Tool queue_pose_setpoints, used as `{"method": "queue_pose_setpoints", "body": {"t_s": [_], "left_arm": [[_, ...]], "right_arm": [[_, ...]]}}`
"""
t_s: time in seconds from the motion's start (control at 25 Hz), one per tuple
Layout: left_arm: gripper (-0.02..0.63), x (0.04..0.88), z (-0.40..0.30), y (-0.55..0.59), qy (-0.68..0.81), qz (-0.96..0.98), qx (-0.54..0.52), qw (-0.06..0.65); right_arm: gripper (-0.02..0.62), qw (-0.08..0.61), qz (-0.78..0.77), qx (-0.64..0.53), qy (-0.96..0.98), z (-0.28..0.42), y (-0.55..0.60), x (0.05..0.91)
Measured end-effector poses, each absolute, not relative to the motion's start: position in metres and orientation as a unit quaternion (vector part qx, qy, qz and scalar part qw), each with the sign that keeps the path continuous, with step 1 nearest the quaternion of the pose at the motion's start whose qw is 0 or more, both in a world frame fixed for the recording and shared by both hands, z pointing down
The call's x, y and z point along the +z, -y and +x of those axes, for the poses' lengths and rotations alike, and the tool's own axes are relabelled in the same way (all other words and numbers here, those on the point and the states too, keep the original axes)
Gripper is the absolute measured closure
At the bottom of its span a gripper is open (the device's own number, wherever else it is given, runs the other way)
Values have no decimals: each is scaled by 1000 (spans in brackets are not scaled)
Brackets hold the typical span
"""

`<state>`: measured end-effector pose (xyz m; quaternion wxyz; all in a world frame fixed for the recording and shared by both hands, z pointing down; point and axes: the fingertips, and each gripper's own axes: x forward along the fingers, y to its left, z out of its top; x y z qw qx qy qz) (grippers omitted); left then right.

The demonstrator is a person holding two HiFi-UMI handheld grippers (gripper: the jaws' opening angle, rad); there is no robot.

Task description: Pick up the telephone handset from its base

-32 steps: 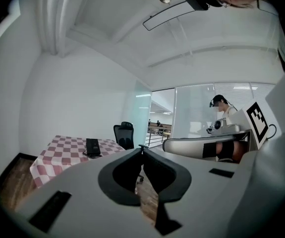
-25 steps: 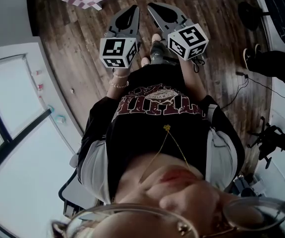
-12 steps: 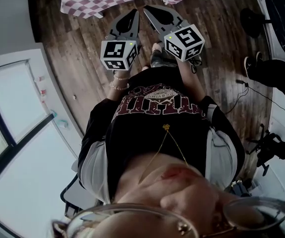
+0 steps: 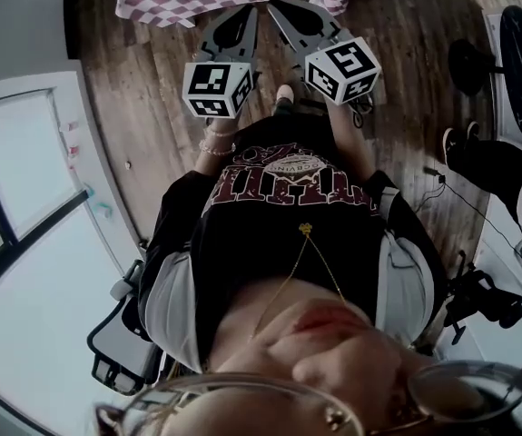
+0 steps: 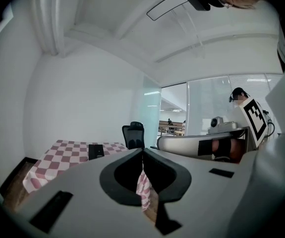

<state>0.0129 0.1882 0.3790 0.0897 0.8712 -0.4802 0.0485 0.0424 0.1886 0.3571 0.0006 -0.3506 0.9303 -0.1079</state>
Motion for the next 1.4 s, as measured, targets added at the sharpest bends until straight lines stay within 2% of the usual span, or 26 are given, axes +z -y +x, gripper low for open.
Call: {"method": "queue_pose_setpoints", "body": {"t_s": [0.88, 1.24, 1.4], "left_arm": [[597, 386, 53, -137, 505, 857, 48, 93], [597, 389, 35, -96, 509, 855, 59, 76], [597, 394, 20, -70, 500, 860, 53, 90]], "right_arm": [[575, -1, -330, -116, -937, 85, -142, 367], [575, -15, -345, -120, -931, 74, -104, 380], [575, -23, -350, -124, -928, 58, -75, 386]]}}
